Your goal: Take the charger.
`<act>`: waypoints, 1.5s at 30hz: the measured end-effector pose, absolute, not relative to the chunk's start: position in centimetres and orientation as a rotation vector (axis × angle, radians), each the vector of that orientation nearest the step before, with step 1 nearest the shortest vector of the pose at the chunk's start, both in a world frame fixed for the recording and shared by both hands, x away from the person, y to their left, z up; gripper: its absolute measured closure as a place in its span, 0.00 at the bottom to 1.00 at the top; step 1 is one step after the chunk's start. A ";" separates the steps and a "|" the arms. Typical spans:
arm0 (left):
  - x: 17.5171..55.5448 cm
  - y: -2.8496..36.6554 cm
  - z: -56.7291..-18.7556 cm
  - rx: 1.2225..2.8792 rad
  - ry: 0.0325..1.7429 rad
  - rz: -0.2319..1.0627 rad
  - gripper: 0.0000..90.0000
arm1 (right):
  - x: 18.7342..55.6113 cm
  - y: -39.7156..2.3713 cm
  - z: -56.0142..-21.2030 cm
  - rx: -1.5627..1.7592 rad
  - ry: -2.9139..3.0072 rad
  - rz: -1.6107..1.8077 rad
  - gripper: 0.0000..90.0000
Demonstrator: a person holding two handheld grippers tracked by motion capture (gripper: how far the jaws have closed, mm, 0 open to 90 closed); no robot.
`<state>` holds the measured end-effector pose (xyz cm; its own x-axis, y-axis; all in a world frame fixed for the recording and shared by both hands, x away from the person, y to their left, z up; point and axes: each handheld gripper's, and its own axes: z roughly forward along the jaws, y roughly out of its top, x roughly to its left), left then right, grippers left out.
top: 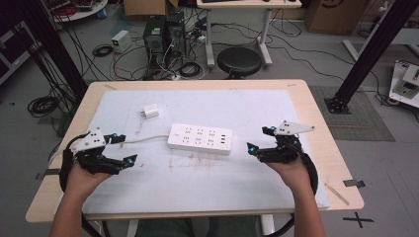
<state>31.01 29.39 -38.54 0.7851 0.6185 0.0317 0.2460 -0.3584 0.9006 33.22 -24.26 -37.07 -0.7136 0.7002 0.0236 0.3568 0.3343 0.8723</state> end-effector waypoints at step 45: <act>50.3 27.5 -37.3 2.065 0.733 0.457 0.18 | 33.3 -23.2 -38.2 0.934 2.311 1.291 0.19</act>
